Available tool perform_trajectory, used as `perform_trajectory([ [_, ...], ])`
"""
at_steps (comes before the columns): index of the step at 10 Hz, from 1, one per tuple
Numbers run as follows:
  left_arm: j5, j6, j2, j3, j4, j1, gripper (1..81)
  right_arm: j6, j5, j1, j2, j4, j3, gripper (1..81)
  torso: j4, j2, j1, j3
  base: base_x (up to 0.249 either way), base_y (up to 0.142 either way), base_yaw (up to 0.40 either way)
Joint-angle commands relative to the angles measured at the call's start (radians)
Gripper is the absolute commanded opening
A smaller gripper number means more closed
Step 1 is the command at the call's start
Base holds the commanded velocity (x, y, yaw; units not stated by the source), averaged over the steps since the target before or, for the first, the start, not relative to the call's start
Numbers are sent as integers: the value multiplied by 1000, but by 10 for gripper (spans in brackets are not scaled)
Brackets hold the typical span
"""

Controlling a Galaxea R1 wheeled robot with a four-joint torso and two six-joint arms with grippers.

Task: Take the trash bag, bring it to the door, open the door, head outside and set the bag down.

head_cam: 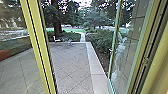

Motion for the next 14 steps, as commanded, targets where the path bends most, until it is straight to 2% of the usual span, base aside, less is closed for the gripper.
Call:
perform_trajectory([
  [1,81,9,3,7,7,-45,10,1,-62,47,1,-7,-14,811,0,0,0,0,0,-126,0],
  [10,81,12,6,7,8,-47,10,-7,-62,42,11,-12,-21,811,0,0,0,0,0,-115,0],
  [14,81,12,6,7,7,-45,10,-7,-62,44,13,-10,-19,811,0,0,0,0,0,-17,0],
])
